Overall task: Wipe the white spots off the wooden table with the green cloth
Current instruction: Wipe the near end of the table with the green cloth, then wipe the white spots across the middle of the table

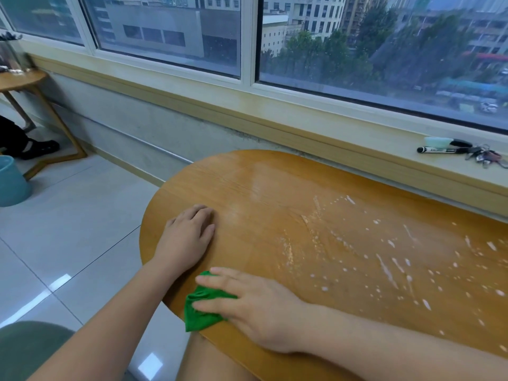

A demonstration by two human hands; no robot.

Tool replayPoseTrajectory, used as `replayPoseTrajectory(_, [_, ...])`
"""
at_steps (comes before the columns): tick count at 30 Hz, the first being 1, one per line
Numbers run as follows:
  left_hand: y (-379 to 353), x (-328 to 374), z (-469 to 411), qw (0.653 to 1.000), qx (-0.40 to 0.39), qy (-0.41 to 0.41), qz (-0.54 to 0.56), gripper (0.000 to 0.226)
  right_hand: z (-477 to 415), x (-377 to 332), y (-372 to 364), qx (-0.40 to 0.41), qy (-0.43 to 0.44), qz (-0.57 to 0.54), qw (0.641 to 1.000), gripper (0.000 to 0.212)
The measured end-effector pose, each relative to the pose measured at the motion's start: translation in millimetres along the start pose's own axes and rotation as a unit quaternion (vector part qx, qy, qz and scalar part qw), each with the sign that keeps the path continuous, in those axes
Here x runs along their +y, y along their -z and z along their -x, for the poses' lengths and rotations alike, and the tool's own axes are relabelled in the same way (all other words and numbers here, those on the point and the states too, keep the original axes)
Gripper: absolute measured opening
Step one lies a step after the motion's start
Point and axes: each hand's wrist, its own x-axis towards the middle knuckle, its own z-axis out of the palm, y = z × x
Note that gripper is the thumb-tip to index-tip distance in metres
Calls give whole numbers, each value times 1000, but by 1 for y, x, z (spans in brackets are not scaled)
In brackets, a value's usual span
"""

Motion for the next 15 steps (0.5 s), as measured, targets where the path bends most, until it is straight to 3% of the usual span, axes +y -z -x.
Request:
replayPoseTrajectory(2, [-3,3,2,1000,-3,1,4,52,6,19,13,-4,-48,-3,999,44])
replayPoseTrajectory(6, [-5,6,5,1000,-4,9,7,55,24,79,53,-7,-224,61,973,48])
replayPoseTrajectory(15, [-6,10,8,1000,6,8,-10,57,81,217,114,131,-466,67,873,44])
